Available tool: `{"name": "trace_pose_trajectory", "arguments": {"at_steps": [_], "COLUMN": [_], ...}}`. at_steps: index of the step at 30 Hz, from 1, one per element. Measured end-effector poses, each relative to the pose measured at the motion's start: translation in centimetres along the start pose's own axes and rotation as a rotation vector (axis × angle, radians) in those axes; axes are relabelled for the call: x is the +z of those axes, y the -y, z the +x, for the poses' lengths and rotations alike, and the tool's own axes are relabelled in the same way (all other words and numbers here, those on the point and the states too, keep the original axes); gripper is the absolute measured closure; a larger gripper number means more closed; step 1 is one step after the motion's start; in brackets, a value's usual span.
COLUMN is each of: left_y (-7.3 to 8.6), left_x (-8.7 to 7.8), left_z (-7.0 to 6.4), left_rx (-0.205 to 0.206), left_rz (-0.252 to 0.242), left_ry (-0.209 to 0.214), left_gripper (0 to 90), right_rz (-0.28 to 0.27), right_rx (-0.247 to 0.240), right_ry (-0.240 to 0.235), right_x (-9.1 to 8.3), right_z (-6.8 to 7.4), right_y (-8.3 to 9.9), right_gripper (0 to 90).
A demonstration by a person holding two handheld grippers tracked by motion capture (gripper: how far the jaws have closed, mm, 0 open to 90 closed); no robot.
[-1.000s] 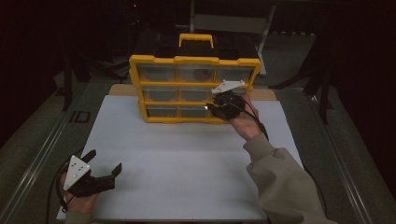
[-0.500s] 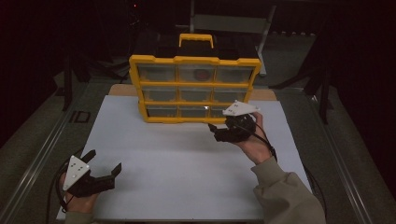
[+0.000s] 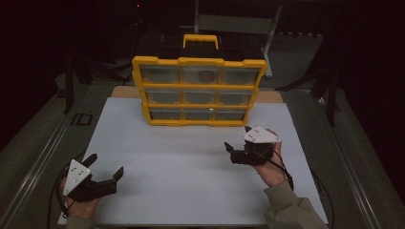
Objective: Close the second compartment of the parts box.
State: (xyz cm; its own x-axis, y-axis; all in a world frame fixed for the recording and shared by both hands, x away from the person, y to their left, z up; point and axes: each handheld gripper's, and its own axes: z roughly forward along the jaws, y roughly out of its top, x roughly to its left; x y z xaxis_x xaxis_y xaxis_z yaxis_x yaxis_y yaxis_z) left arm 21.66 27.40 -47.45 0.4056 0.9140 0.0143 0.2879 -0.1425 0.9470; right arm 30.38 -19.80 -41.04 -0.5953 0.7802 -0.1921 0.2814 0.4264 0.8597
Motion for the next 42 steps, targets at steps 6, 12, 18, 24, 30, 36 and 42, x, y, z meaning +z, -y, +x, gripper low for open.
{"name": "trace_pose_trajectory", "arguments": {"at_steps": [6,12,18,24,30,36,42], "left_y": [0.0,0.0,0.1,0.1,0.1,0.2,0.3], "left_x": [0.1,0.1,0.6,0.7,0.8,1.0,1.1], "left_z": [0.0,-0.2,-0.4,-0.5,-0.4,-0.3,-0.1], "left_rx": [0.0,0.002,-0.008,-0.003,-0.004,-0.013,-0.034], "left_rz": [0.001,-0.002,0.002,0.008,0.005,0.012,0.013], "left_ry": [0.004,0.008,0.021,0.028,0.037,0.036,0.024], "left_gripper": [0.6,0.7,0.6,0.6,0.6,0.6,0.6], "right_rz": [-0.023,-0.047,-0.097,-0.184,-0.244,-0.287,-0.287], "right_rx": [0.062,0.173,0.16,0.208,0.263,0.272,0.265], "right_ry": [-0.004,-0.044,-0.011,0.004,0.011,0.018,0.027], "right_x": [-0.6,-1.5,-2.8,-3.8,-4.8,-5.0,-4.4], "right_z": [-0.3,-1.5,-1.5,-2.0,-2.2,-2.6,-2.9], "right_y": [3.3,5.5,7.2,8.6,10.2,10.7,11.1], "right_gripper": [11.2,10.7,12.1,11.8,10.6,10.6,10.7]}}
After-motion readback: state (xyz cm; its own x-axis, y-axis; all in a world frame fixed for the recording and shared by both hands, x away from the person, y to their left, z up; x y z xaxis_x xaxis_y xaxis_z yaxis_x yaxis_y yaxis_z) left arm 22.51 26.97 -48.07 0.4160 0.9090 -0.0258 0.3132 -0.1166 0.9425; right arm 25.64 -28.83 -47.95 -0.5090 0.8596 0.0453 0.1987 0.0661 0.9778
